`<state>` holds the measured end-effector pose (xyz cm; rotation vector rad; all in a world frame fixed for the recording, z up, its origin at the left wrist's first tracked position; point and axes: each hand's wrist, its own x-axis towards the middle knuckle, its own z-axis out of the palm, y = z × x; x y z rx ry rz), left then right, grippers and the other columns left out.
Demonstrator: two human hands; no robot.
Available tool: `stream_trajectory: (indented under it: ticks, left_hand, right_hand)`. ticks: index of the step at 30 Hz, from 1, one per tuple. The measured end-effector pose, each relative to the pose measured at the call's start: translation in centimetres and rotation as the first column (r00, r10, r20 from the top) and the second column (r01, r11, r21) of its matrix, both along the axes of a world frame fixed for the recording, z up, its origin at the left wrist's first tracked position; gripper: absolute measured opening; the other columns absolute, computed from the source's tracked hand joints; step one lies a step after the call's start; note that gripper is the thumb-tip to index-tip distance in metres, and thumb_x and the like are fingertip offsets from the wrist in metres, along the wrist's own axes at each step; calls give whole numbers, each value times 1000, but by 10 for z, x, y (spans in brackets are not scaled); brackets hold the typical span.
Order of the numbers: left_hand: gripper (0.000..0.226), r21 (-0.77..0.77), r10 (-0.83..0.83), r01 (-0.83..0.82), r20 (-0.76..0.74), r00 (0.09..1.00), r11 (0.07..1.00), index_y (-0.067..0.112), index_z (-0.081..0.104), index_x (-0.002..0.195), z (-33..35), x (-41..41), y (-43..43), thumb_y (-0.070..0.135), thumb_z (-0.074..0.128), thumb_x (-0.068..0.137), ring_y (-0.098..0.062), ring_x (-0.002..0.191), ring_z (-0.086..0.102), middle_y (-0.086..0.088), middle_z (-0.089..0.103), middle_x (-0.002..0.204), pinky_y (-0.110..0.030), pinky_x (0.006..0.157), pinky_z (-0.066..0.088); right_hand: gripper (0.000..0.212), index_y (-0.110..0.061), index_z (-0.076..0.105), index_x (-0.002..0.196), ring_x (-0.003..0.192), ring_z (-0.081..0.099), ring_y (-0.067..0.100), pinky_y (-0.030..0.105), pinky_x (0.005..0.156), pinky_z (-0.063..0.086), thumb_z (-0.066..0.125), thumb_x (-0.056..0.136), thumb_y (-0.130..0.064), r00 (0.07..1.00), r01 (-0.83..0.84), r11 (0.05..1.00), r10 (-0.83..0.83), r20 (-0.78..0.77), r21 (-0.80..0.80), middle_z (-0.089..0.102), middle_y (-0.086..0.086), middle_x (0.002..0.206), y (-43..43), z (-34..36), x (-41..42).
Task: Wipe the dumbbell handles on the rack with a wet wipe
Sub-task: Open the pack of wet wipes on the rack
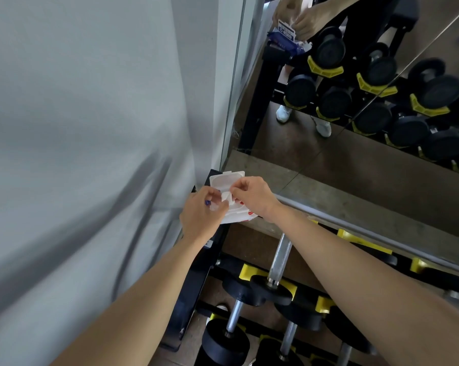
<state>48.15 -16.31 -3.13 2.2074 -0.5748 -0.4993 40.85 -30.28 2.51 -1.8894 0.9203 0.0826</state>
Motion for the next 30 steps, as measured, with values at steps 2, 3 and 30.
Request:
stream_trajectory:
  ticks: [2, 3, 30]
  left_hand:
    - [17, 34, -26, 25, 58, 998, 999, 30, 66, 103, -3, 2, 1, 44, 66, 93, -11, 93, 61, 14, 65, 99, -31, 74, 57]
    - [19, 36, -22, 20, 56, 998, 999, 28, 67, 104, -4, 4, 0, 45, 64, 95, -12, 94, 60, 10, 65, 101, -32, 74, 57]
    - [31, 203, -154, 119, 166, 974, 972, 30, 70, 98, -3, 3, -6, 59, 61, 93, -13, 99, 51, 10, 57, 106, -31, 65, 42]
  right_hand:
    - [16, -11, 72, 91, 88, 65, 20, 22, 60, 50, 58, 98, -15, 999, -31, 1000, 31, -19, -4, 69, 6, 90, -2, -3, 1]
    - [15, -11, 72, 90, 89, 65, 21, 26, 65, 54, 59, 97, -16, 999, -49, 999, 48, -24, -5, 69, 6, 91, -3, -4, 1]
    - [46, -22, 51, 111, 79, 54, 8, 19, 66, 42, 83, 79, -35, 989, -146, 972, 143, -30, -184, 55, -11, 93, 2, -13, -15]
